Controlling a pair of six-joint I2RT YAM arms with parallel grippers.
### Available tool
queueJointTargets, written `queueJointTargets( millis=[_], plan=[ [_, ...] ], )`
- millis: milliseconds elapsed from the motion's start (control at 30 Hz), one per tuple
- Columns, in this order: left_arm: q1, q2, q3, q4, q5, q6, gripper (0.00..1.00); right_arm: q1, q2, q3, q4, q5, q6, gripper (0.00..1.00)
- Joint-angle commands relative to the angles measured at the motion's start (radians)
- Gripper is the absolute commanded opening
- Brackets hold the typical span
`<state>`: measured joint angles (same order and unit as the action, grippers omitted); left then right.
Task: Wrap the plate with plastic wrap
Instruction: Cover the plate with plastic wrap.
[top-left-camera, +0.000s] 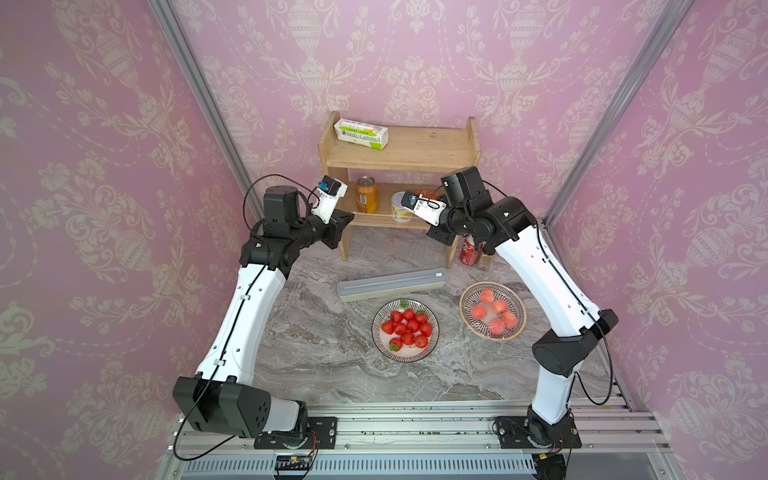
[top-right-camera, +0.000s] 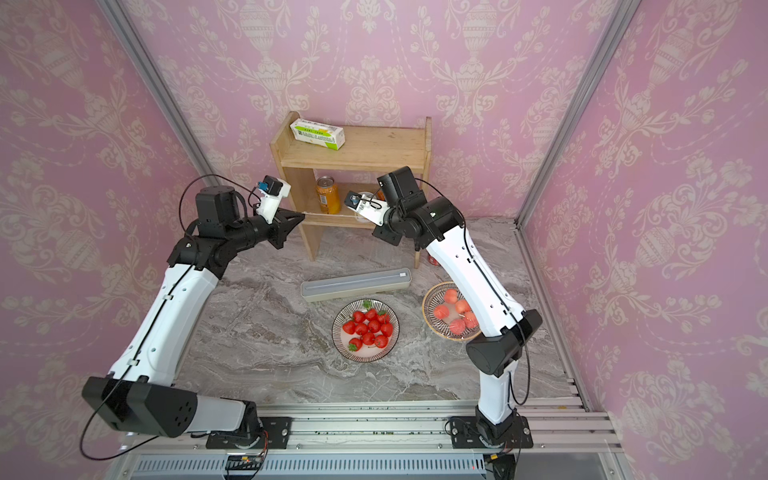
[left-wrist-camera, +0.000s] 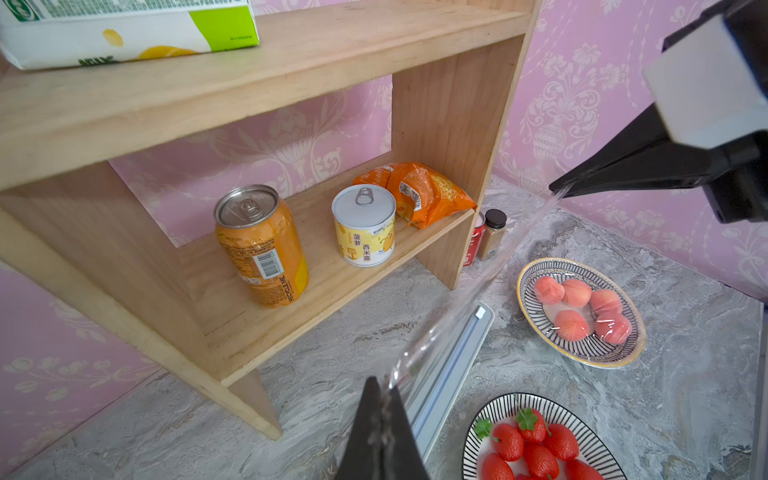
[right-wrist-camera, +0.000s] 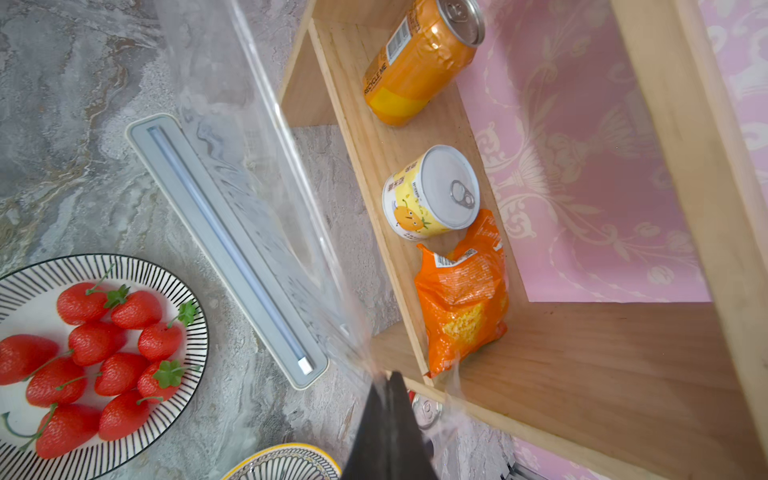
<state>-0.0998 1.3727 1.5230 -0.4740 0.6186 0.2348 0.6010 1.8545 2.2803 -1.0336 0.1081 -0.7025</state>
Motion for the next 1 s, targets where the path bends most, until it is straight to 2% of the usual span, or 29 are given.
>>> queueJointTargets(
  millis=[0, 233, 500, 700, 967],
  plan=[
    [-0.004, -0.097, -0.078, 0.017, -0.005, -0.051, 0.00, 0.018, -0.069, -0.082, 0.024, -0.030, 0.040, 0.00],
    [-0.047, -0.305, -0.329, 0.016, -0.013, -0.188, 0.00, 0.064, -0.200, -0.344, 0.069, -0.069, 0.119, 0.00],
    [-0.123, -0.496, -0.607, -0.017, -0.033, -0.387, 0.00, 0.135, -0.371, -0.706, 0.091, -0.070, 0.322, 0.00],
    [-0.186, -0.562, -0.719, -0.041, -0.059, -0.511, 0.00, 0.181, -0.453, -0.918, 0.118, -0.114, 0.487, 0.00],
    [-0.262, -0.658, -0.819, -0.169, -0.172, -0.611, 0.00, 0.232, -0.472, -1.059, 0.173, -0.219, 0.651, 0.00]
  ],
)
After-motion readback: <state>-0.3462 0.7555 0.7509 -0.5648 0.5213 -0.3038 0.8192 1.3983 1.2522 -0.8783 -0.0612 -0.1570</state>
